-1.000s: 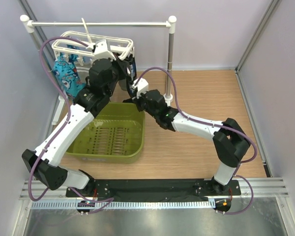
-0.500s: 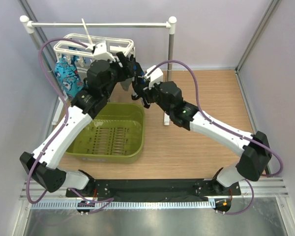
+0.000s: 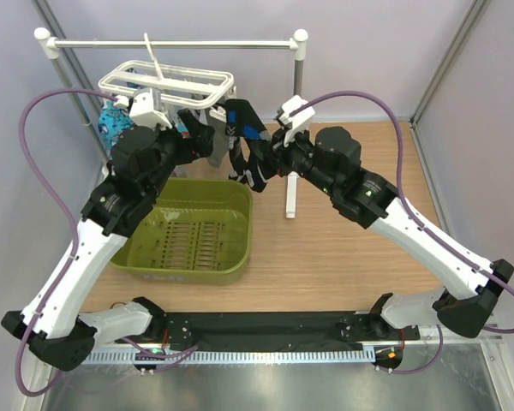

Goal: Remove the socks clipped to the hanger

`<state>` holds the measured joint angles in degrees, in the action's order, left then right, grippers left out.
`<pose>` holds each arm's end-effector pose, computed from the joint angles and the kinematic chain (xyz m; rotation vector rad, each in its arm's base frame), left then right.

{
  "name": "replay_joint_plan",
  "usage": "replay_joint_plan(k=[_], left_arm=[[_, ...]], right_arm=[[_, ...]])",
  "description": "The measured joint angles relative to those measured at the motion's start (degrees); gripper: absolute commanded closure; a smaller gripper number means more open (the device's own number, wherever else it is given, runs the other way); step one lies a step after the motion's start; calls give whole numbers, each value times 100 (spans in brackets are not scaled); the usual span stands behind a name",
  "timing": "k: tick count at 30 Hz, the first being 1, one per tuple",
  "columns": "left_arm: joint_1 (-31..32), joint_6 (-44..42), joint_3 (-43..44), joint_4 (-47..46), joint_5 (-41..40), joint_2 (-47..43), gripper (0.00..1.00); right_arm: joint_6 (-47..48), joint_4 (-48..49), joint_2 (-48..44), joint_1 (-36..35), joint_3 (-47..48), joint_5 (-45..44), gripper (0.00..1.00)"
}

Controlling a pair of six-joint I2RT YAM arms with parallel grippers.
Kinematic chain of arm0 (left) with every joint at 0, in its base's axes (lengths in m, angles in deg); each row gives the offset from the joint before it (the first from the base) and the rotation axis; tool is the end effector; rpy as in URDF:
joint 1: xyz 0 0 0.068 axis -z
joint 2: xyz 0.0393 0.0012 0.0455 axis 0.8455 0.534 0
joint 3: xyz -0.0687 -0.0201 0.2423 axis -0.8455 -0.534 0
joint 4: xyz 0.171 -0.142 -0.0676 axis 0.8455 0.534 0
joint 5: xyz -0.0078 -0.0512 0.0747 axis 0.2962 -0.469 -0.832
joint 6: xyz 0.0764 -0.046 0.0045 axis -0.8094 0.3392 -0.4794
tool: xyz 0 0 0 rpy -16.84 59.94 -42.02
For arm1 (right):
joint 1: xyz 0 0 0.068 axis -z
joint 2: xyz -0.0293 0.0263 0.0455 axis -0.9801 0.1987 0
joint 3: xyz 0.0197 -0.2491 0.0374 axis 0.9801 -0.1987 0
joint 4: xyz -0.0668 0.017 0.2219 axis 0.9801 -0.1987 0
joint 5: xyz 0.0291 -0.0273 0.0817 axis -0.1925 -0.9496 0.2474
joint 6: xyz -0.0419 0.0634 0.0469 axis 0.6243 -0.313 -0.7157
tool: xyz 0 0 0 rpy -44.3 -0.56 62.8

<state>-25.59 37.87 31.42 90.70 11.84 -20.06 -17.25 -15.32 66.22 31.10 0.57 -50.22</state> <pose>0.2264 -0.1128 0.4432 -0.1974 1.6789 -0.5375 0.2197 0.2233 0.4227 -0.6383 1.5567 0.4559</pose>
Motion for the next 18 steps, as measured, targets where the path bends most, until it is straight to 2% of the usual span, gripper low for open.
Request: replay_joint_plan(k=[10,13,18], left_arm=[[0,-190,501,1200,-109,-597,11],[0,-210,501,1274,-101,-802,9],[0,-157,514,1233,254,-778,9]], right_arm=[[-844,-42,-98,-20,629,1565,99],[-1040,-15,-138,-42,542,1714,99],[-1268,55,-553,-48,-151,1843,99]])
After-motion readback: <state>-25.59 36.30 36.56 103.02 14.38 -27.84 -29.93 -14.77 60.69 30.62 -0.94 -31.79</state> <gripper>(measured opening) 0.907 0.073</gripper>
